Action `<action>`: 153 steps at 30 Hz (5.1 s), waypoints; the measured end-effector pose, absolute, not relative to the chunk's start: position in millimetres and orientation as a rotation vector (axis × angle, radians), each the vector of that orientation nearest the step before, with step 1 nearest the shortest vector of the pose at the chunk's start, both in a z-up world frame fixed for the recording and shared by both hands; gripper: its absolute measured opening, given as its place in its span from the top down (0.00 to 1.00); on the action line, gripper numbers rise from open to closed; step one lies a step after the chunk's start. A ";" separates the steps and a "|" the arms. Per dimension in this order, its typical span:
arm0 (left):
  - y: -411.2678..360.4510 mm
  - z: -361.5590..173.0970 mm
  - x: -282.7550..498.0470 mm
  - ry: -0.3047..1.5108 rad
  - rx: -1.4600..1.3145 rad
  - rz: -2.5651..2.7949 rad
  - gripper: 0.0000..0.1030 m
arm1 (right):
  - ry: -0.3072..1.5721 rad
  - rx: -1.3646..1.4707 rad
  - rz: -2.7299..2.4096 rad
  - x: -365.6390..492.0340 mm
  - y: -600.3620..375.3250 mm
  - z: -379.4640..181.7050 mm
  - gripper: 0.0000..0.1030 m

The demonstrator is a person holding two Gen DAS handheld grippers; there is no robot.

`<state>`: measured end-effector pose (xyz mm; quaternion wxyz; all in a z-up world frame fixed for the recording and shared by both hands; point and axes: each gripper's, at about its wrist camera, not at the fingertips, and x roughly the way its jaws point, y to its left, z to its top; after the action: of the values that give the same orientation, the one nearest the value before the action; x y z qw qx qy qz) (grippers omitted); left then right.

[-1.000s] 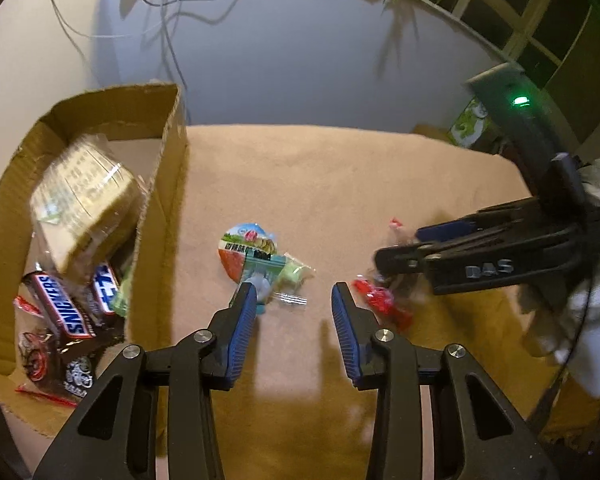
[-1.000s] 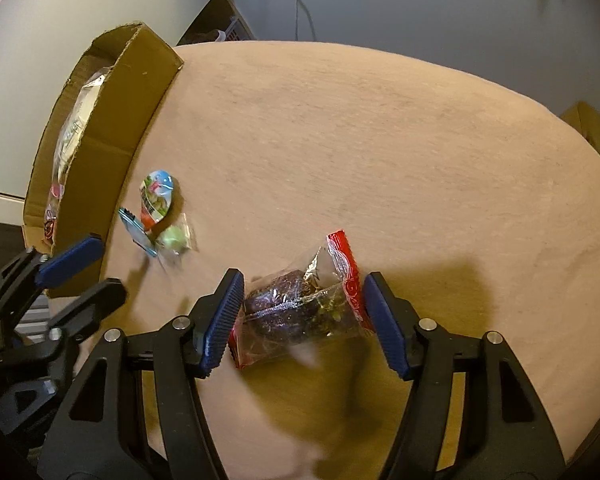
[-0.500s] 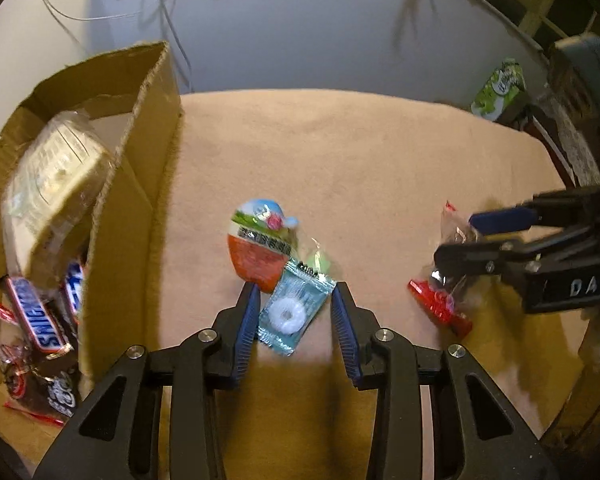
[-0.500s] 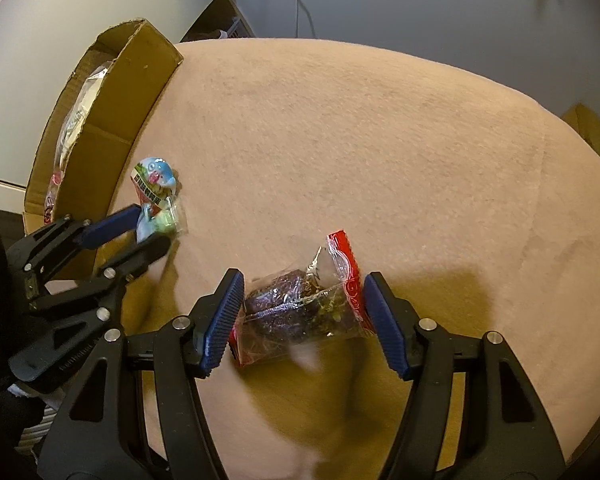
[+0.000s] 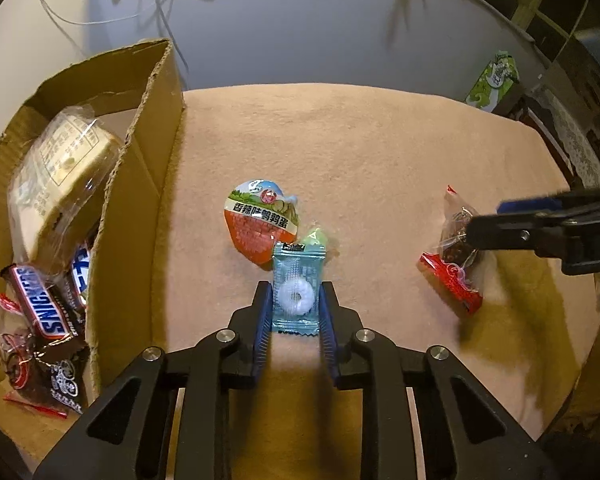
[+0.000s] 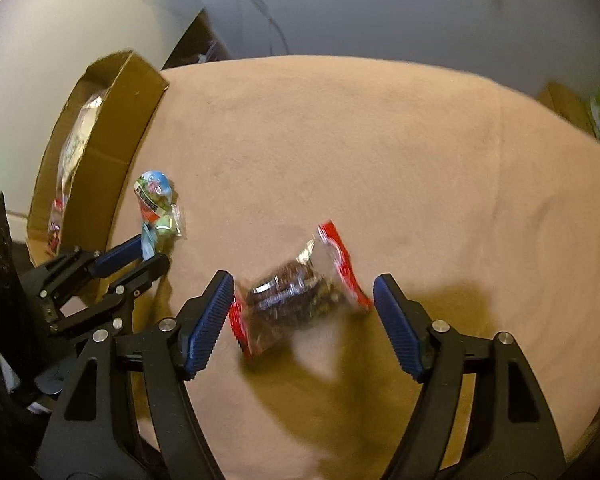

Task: Organize snacks
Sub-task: 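Grasp the blue mint packet with the left tool while the right tool grasps the brown candy bag, then carry the mint packet and brown candy bag over the box with both tools, then open both tools to drop the mint packet and candy bag into the box, then withdraw both tools toward the round orange candy and small green candy, then grasp the small green candy with the right tool while the left tool grasps the round orange candy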

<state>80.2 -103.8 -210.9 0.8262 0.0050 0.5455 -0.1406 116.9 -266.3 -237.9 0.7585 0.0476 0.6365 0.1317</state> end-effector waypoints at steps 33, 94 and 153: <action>-47.9 -174.6 41.1 1.126 -0.137 -0.284 0.81 | 1.314 -0.047 0.325 103.7 -232.0 -232.9 0.65; 95.1 -130.9 53.5 1.001 -0.224 0.046 0.62 | 1.127 -0.170 0.696 165.3 -54.0 -140.2 0.35; -20.5 -179.3 36.2 1.037 -0.294 -0.083 0.66 | 1.131 -0.486 0.897 116.6 -153.1 -239.1 0.70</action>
<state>36.2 -20.5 -179.3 0.8574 -0.1400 0.4936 -0.0395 116.6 -153.1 -239.1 0.7238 -0.2200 0.5123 0.4064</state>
